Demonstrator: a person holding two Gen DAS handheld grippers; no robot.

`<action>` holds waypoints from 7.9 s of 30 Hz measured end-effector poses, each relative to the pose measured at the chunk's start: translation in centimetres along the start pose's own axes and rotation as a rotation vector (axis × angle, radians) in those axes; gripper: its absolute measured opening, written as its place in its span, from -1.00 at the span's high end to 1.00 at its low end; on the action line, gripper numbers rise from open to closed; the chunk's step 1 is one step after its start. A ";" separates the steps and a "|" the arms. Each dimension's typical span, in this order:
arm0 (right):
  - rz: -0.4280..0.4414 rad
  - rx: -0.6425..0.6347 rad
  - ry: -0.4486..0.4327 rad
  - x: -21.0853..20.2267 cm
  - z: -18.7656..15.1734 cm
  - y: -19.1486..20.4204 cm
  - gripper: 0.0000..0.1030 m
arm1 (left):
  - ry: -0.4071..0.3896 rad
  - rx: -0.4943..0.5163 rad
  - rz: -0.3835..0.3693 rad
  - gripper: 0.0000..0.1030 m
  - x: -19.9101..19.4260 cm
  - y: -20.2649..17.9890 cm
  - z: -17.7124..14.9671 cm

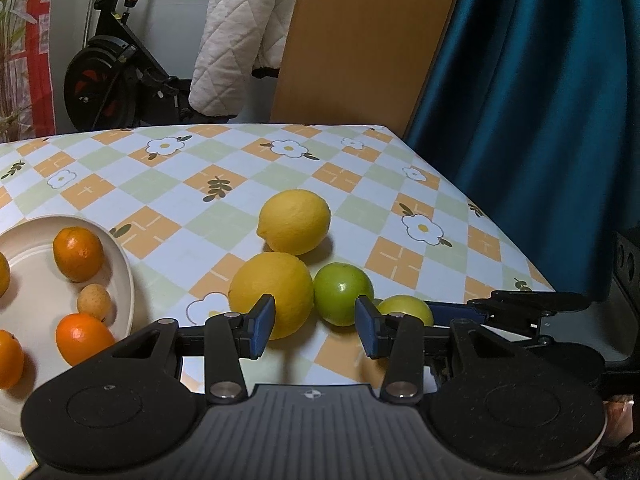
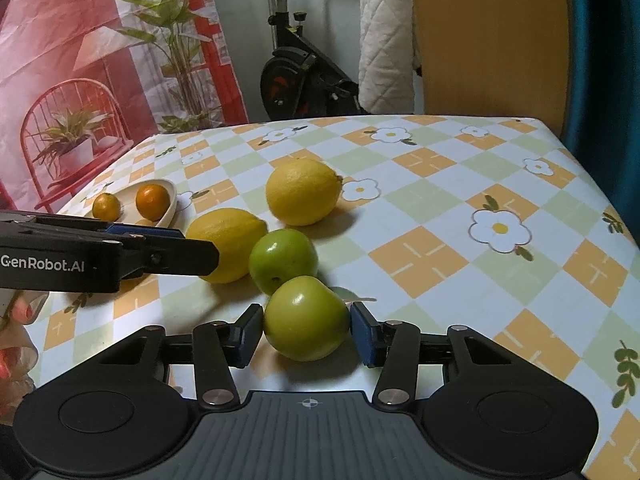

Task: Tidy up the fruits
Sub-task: 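Close the right tool on a green apple while the left tool approaches another, then close the left tool on a green apple while the right tool holds its apple, then carry both green apples over the beige plate, then lower both green apples onto the plate and open both tools, then withdraw both open tools from the plate toward the two lemons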

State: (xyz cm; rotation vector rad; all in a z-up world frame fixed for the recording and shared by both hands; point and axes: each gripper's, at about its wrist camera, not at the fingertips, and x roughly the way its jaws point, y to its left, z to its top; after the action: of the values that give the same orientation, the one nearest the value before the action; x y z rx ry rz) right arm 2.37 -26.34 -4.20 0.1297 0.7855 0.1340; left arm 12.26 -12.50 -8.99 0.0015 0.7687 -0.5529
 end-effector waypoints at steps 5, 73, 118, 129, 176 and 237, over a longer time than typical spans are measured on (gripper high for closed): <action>-0.038 0.017 -0.024 -0.8 0.2 -1.4 0.15 | -0.007 0.016 -0.025 0.11 0.2 -0.7 0.3; -0.090 0.077 -0.045 -1.1 -0.6 -4.9 0.15 | 0.104 0.097 0.131 0.05 5.4 -1.7 0.0; -0.037 -0.077 -0.073 -2.6 4.9 5.4 0.15 | -0.102 -0.034 0.108 0.06 -5.3 4.2 1.5; 0.024 -0.152 -0.054 -0.5 7.0 10.9 0.15 | -0.150 -0.091 0.171 0.06 -8.7 10.2 2.1; 0.172 -0.398 0.042 10.5 8.4 22.8 0.15 | -0.039 -0.144 0.151 0.06 -5.3 19.0 0.9; 0.030 -0.187 -0.088 3.1 6.0 14.8 -0.64 | -0.141 -0.168 0.212 -0.26 -8.6 13.8 0.4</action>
State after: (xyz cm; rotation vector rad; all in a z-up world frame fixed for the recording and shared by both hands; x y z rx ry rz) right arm 7.72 -11.70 0.32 -0.0300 0.6795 0.2282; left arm 14.06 3.32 -5.75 -0.1093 0.6664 -0.2828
